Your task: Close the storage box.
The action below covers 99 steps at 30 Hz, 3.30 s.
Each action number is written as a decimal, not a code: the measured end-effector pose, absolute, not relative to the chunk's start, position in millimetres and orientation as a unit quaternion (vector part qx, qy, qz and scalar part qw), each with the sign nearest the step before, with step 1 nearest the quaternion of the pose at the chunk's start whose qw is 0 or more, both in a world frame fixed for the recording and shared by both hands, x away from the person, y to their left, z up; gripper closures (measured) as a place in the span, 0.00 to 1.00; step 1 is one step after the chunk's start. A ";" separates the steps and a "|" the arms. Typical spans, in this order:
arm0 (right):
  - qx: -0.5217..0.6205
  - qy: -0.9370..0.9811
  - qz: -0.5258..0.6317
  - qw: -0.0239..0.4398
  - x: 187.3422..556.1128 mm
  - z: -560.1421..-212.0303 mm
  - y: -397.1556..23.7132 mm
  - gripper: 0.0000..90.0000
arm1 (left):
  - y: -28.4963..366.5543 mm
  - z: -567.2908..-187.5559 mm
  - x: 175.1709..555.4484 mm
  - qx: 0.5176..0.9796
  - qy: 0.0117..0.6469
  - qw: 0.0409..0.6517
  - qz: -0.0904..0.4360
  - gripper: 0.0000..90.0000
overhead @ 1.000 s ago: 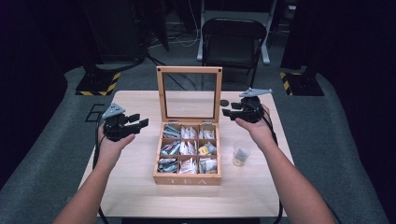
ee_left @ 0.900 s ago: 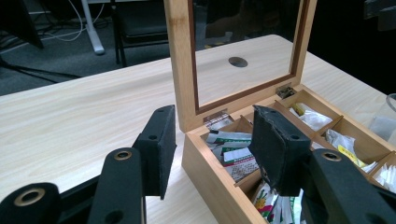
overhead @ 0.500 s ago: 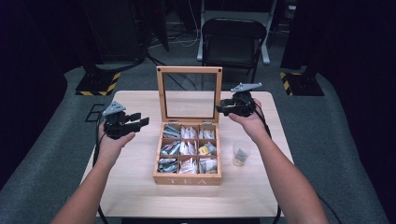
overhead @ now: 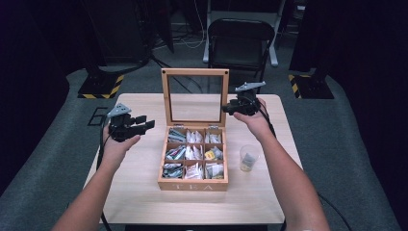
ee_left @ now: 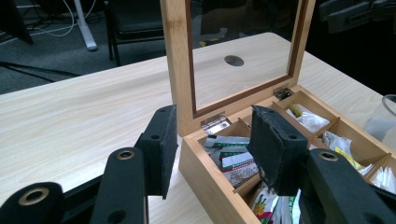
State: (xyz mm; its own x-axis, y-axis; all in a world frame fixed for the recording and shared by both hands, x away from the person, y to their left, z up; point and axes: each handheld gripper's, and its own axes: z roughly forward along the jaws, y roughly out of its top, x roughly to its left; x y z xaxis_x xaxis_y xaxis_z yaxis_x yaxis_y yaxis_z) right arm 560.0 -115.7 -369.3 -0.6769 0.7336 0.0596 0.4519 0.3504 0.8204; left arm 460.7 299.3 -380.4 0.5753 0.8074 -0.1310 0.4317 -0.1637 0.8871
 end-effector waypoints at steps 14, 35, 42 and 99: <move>0.378 0.801 0.433 0.168 574.4 -382.9 -102.9 0.53 | 296.7 -382.9 459.9 0.741 0.418 0.491 0.187 0.57; 0.377 0.791 0.454 0.163 582.7 -389.1 -102.4 0.52 | 308.6 -384.5 452.1 0.738 0.427 0.485 0.193 0.57; 0.372 0.790 0.462 0.154 580.4 -387.6 -97.4 0.50 | 311.3 -383.5 449.5 0.738 0.430 0.482 0.197 0.57; 0.329 0.805 0.472 0.145 535.2 -378.7 -113.5 0.69 | 264.9 -375.7 495.2 0.747 0.399 0.486 0.214 0.65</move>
